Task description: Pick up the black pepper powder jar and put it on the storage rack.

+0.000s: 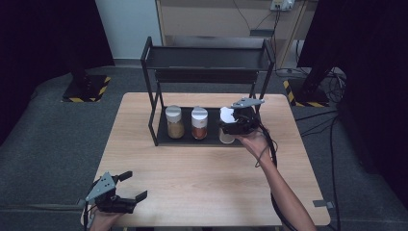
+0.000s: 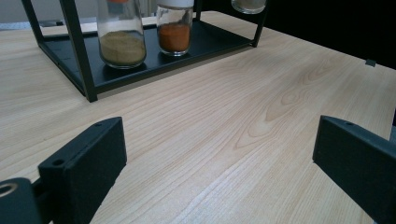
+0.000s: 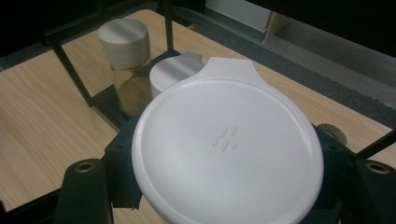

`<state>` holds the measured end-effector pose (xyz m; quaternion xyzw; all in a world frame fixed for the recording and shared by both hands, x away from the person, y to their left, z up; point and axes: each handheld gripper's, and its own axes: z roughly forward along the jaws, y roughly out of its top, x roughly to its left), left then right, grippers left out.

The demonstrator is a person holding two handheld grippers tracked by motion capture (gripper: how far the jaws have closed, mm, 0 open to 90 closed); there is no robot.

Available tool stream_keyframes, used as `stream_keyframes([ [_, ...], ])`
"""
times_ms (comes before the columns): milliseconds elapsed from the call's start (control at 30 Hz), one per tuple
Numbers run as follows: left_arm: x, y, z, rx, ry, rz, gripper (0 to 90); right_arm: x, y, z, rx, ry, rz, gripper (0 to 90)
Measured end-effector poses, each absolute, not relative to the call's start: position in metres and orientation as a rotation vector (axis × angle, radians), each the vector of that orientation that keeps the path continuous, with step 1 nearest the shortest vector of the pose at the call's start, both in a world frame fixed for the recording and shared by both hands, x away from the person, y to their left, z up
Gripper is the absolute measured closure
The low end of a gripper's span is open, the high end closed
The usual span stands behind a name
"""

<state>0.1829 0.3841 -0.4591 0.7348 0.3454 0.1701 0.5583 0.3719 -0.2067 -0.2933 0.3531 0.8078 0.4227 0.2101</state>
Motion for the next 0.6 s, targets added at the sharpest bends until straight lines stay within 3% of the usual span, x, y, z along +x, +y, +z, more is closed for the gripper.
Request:
stream_keyframes([
  [600, 0.183, 0.384, -0.459, 1.733, 0.810, 0.400, 1.8, 0.406, -0.200, -0.302, 1.080, 2.188, 1.139, 31.0],
])
